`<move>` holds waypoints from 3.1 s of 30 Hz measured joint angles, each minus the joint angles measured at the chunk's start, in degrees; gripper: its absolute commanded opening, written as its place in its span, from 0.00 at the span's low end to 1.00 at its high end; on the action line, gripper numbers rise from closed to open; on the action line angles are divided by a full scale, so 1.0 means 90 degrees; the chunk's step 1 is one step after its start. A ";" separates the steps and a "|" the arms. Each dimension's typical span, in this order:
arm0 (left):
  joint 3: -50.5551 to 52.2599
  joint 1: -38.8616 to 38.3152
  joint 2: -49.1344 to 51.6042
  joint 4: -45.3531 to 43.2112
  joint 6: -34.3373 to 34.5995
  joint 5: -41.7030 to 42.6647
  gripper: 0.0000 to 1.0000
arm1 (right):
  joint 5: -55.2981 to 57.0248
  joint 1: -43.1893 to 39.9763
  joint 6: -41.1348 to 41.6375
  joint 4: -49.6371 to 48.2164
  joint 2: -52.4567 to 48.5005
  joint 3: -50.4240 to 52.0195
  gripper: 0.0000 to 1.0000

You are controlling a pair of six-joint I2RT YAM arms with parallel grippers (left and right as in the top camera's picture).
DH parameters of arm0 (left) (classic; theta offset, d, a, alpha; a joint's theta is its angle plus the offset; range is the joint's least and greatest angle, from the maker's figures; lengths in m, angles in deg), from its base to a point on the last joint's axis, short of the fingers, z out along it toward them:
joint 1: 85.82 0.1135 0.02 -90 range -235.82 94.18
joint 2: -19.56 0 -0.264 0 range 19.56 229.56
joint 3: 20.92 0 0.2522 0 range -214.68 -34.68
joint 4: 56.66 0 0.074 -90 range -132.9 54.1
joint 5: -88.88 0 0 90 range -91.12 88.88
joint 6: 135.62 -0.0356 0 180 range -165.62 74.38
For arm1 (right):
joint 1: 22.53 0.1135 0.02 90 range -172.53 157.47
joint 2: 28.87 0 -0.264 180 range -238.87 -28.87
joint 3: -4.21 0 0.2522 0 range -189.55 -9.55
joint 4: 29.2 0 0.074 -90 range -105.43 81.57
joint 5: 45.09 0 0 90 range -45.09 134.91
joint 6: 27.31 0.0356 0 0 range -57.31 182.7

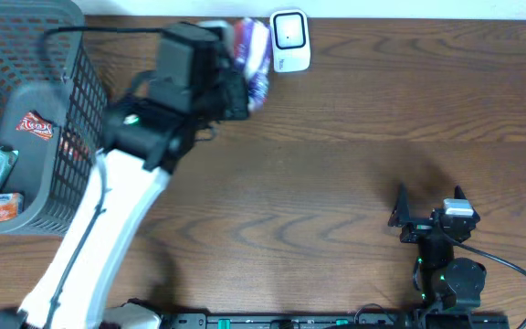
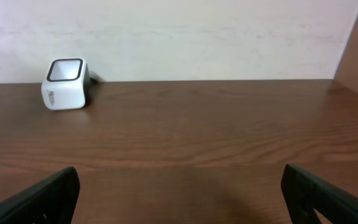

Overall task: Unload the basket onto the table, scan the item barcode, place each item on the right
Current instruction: 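Lift the pack out and carry it to the white scanner, then release the pack on the table beside the scanner, then move the left gripper back into the basket toward the red snack bar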

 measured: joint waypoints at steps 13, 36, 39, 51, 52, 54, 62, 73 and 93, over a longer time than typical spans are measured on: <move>0.0000 -0.1212 0.2518 -0.0401 0.1304 -0.0758 0.07 | 0.0000 0.0000 0.0000 0.0002 0.0000 0.0000 0.99; 0.0000 -0.1525 0.2594 -0.1455 0.1627 -0.1212 0.73 | 0.0000 0.0000 0.0000 0.0002 0.0000 0.0000 0.99; -0.0036 -0.1326 0.1673 -0.1411 0.1319 -0.1226 0.77 | 0.0002 0.0000 0.0000 0.0002 0.0000 0.0000 0.99; -0.0272 0.0245 -0.0289 0.0537 0.0131 -0.2424 0.85 | 0.0000 0.0000 0.0000 0.0000 0.0000 0.0000 0.99; -0.0272 0.0420 -0.0289 0.0614 0.0100 -0.2591 0.85 | 0.0000 0.0000 0.0000 0.0000 0.0000 0.0000 0.99; -0.0272 0.0809 -0.0291 0.0794 0.0046 -0.2871 0.86 | 0.0000 0.0000 0.0000 0.0000 0.0000 0.0000 0.99; -0.0272 0.1838 -0.0389 0.0848 0.0039 -0.3155 0.86 | 0.0000 0.0000 0.0000 0.0000 0.0000 0.0000 0.99; -0.0272 0.2647 -0.1001 0.0029 -0.0007 -0.3167 0.86 | 0.0000 0.0000 0.0000 0.0000 0.0000 0.0000 0.99; 0.0134 0.5406 -0.0784 0.0318 -0.0102 -0.3517 0.86 | 0.0000 0.0000 0.0000 0.0000 0.0000 0.0000 0.99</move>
